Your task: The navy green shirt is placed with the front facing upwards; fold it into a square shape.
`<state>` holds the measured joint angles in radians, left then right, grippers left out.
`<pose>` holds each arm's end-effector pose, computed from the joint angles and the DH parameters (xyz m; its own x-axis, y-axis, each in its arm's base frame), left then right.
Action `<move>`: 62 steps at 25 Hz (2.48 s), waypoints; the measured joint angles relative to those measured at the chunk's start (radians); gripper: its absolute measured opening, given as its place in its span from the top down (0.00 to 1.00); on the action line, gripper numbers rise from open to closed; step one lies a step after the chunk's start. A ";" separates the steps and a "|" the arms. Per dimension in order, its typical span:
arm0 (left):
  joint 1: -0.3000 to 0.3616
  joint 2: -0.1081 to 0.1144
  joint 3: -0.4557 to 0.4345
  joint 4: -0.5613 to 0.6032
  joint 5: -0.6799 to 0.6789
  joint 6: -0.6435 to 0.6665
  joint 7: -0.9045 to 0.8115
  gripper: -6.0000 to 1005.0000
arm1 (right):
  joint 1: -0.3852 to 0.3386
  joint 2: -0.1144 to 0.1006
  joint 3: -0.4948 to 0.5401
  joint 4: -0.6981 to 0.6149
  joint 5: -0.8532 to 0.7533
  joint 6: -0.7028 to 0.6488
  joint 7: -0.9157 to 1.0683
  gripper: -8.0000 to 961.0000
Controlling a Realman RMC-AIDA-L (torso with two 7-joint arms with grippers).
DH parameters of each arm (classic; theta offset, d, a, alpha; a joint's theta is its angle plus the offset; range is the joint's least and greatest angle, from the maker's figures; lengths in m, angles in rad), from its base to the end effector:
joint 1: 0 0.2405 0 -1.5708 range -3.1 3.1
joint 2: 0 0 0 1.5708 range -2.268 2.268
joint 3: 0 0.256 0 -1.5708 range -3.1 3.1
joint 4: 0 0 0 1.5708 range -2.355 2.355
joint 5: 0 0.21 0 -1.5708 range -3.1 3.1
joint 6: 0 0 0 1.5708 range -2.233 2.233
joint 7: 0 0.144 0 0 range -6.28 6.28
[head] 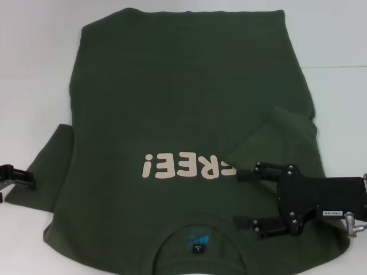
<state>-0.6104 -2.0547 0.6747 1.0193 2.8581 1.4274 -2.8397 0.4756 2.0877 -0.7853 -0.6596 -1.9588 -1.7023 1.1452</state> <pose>-0.3230 0.3590 0.0751 -0.0019 0.9361 0.3517 0.8804 0.1683 -0.4433 0.2554 0.2958 -0.0125 0.8514 -0.1390 -0.5057 -0.2119 -0.9732 -0.0894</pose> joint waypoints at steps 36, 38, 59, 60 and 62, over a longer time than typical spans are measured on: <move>-0.013 0.005 0.032 -0.035 0.001 -0.037 0.003 0.18 | 0.011 -0.002 0.000 0.000 0.000 0.012 0.004 0.02; -0.014 0.005 0.032 -0.035 0.001 -0.037 0.003 0.18 | 0.011 -0.002 0.000 0.000 0.000 0.012 0.004 0.02; -0.011 0.012 0.034 -0.028 0.001 -0.022 0.005 0.18 | 0.017 -0.002 0.000 -0.001 0.000 0.015 0.004 0.02; -0.012 0.012 0.034 -0.028 0.001 -0.022 0.005 0.18 | 0.017 -0.002 0.000 -0.002 0.000 0.015 0.004 0.02; -0.012 0.012 0.034 -0.030 0.001 -0.022 0.005 0.18 | 0.017 -0.002 0.000 -0.002 0.000 0.014 0.004 0.02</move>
<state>-0.6229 -2.0426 0.7086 0.9897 2.8594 1.4051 -2.8344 0.4924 2.0861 -0.7854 -0.6612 -1.9588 -1.6878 1.1490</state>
